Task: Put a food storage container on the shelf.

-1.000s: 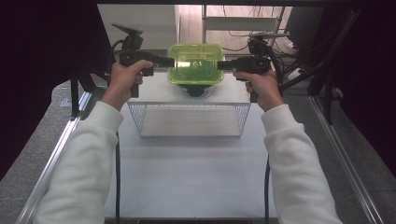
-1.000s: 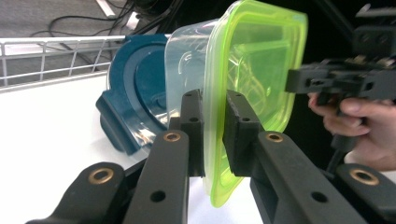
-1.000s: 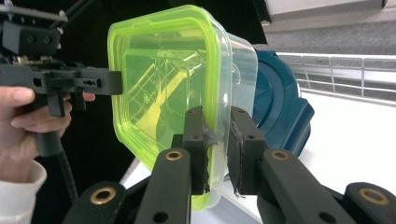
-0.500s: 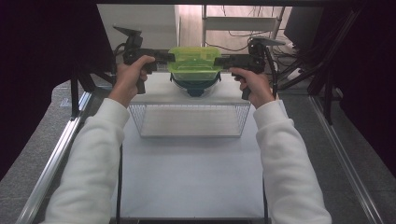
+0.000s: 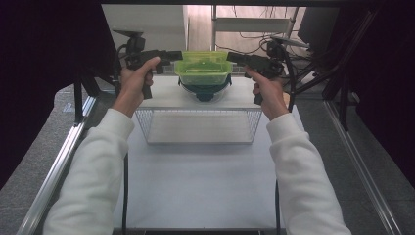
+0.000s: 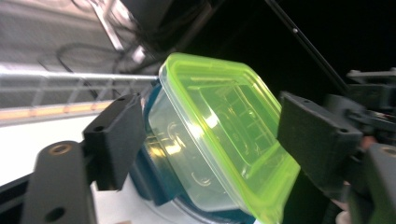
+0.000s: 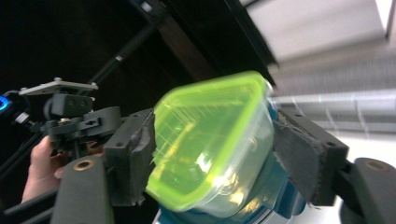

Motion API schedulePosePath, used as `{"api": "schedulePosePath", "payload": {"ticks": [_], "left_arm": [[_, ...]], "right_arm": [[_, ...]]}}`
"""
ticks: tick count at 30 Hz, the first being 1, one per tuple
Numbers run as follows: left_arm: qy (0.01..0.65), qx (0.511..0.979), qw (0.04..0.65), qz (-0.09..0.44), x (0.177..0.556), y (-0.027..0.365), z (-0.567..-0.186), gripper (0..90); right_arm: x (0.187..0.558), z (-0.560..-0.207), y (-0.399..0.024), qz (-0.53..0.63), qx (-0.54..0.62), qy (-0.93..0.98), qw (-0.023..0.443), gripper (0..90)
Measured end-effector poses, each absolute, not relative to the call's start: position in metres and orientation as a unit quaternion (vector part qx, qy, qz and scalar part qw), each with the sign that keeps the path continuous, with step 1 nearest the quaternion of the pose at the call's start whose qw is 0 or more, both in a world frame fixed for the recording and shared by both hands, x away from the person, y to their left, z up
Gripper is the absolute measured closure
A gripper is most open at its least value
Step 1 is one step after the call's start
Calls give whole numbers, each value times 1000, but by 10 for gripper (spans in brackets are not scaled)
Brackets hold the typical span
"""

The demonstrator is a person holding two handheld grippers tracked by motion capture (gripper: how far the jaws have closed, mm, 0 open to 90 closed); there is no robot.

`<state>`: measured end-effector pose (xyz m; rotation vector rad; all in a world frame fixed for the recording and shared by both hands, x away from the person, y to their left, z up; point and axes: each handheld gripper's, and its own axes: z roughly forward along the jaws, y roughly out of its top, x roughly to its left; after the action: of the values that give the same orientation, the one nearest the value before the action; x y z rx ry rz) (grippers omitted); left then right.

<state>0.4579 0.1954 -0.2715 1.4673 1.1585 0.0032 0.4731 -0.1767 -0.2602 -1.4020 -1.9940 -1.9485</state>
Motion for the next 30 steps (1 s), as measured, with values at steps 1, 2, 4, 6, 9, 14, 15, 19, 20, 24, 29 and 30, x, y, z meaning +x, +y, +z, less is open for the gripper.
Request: {"api": "schedulePosePath", "payload": {"ticks": [1, 2, 4, 6, 9, 14, 15, 19, 20, 24, 29, 30], "left_arm": [[491, 640, 591, 16, 451, 197, -269, 208], [481, 649, 589, 28, 443, 199, -266, 204], [469, 657, 589, 36, 431, 202, -264, 200], [458, 664, 589, 46, 417, 206, -264, 197], [450, 670, 588, 57, 400, 210, -268, 196], [436, 690, 573, 75, 373, 209, -281, 195], [432, 695, 569, 78, 367, 208, -285, 195], [423, 711, 553, 101, 348, 206, -299, 195], [421, 715, 549, 104, 344, 205, -303, 195], [420, 726, 532, 115, 328, 203, -321, 195], [425, 732, 518, 125, 303, 202, -357, 195], [428, 733, 514, 127, 300, 202, -364, 195]], "right_arm": [[468, -257, -180, -629, -439, -642, 1, 286], [462, -255, -184, -628, -429, -650, -5, 284], [451, -253, -192, -617, -410, -671, -25, 283], [443, -254, -198, -608, -399, -685, -42, 282], [429, -258, -206, -595, -385, -702, -63, 280], [406, -269, -213, -581, -369, -721, -84, 273], [402, -272, -214, -575, -366, -726, -90, 272], [383, -285, -216, -559, -354, -742, -112, 266], [379, -289, -217, -557, -351, -744, -114, 265], [363, -308, -219, -546, -343, -755, -120, 265], [343, -338, -226, -549, -337, -757, -108, 262], [339, -345, -228, -548, -338, -757, -107, 262]]}}
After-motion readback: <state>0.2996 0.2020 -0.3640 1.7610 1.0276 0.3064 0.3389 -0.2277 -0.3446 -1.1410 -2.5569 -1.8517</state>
